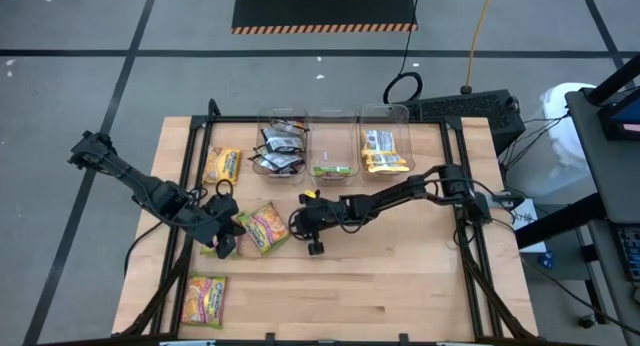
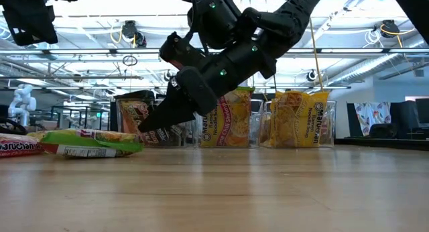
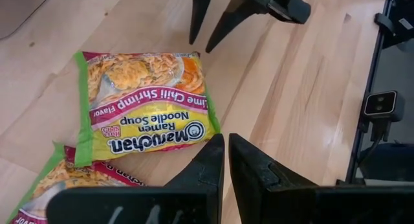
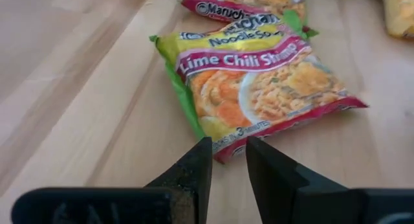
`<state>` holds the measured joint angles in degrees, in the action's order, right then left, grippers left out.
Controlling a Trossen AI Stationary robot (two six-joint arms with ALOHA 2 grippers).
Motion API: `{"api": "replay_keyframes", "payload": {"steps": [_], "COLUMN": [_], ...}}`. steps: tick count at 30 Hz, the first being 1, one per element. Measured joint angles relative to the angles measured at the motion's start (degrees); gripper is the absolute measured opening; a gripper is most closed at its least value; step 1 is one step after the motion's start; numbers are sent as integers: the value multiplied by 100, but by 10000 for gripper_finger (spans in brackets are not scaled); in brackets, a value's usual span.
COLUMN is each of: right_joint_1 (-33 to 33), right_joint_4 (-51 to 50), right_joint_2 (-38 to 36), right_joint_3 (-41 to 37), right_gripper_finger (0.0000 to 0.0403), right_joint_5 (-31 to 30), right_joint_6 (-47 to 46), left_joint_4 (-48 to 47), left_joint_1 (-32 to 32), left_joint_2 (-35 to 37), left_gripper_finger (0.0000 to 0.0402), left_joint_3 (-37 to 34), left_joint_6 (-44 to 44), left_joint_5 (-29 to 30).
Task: Sort Maruchan noodles
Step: Put the green noodle pack into the middle transparent bin
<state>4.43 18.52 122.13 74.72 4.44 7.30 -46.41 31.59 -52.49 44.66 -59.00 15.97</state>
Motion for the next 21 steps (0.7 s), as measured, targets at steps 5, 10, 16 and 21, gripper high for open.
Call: {"api": "replay_keyframes", "payload": {"steps": [5, 10, 16, 21], "right_joint_1": [2, 6, 6, 6], "right_joint_4": [103, 407, 688, 672], "right_joint_2": [67, 285, 446, 386], "right_joint_3": [-4, 0, 2, 0], "right_gripper_finger": [89, 89, 89, 89], "right_joint_5": [136, 333, 326, 309], "right_joint_6": [-42, -99, -232, -154], "left_joint_4": [-2, 0, 46, 55], "left_joint_1": [2, 2, 2, 0], "left_joint_2": [0, 4, -1, 0], "left_gripper_finger": [28, 28, 28, 28], "left_joint_3": [0, 0, 0, 0], "left_joint_6": [0, -2, -5, -2], "left_joint_5": [0, -1, -4, -48]}}
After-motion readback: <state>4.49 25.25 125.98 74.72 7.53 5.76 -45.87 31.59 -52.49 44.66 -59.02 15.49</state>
